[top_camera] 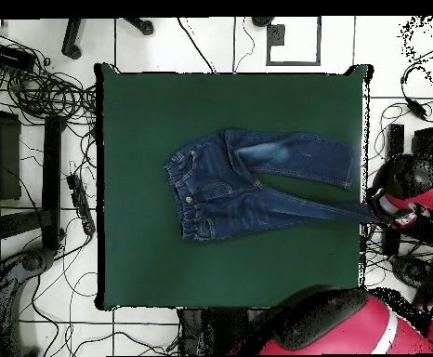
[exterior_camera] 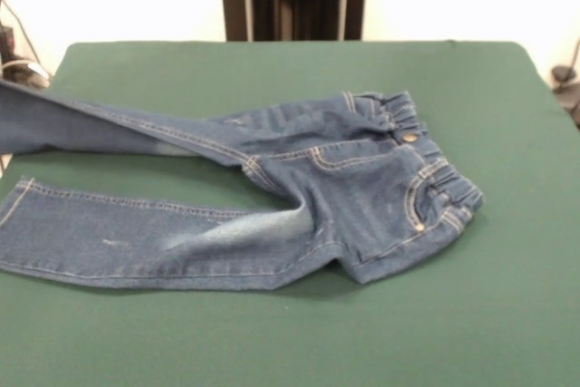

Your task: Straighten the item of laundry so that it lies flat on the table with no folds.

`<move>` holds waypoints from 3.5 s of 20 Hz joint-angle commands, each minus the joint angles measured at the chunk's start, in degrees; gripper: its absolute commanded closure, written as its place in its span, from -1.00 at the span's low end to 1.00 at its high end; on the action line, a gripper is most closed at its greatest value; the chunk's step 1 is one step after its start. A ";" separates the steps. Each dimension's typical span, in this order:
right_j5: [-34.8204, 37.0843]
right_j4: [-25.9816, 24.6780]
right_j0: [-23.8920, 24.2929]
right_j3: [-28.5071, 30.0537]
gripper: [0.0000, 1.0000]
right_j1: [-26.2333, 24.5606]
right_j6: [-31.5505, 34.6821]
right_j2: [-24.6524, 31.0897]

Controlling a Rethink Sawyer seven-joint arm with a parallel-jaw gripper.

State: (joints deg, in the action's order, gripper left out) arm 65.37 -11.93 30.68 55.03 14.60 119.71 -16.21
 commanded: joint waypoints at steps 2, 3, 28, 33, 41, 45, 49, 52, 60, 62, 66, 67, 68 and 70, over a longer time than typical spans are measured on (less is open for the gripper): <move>2.70 -2.23 -3.98 4.21 1.00 -0.45 11.36 -3.99; 2.29 -1.78 -3.91 4.08 1.00 -0.70 11.35 -3.99; -4.51 4.24 -6.48 1.01 1.00 -8.37 23.43 -3.56; -4.35 4.04 -6.95 0.71 1.00 -8.05 23.87 -3.34; -6.66 4.12 -6.60 0.89 1.00 -6.50 21.46 -1.44; -9.87 4.37 -6.09 2.08 1.00 -5.33 19.83 -0.09; -16.91 5.43 -4.92 3.54 1.00 -4.82 18.84 2.55; -21.00 6.48 -4.03 4.52 1.00 -4.78 17.83 4.05; -30.28 8.81 -2.62 6.56 1.00 -6.55 17.28 5.83; -32.55 9.11 -2.49 6.95 1.00 -7.08 17.18 6.14; -33.94 9.44 -2.75 6.93 1.00 -7.92 17.12 5.64; -33.24 9.44 -2.95 6.43 1.00 -8.35 17.26 5.12; -32.19 9.40 -3.32 5.79 1.00 -8.98 17.62 4.28; -32.89 9.48 -3.22 5.50 1.00 -9.77 17.56 4.22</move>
State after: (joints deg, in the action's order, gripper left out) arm 35.01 -5.14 28.26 55.91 9.55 128.16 -18.07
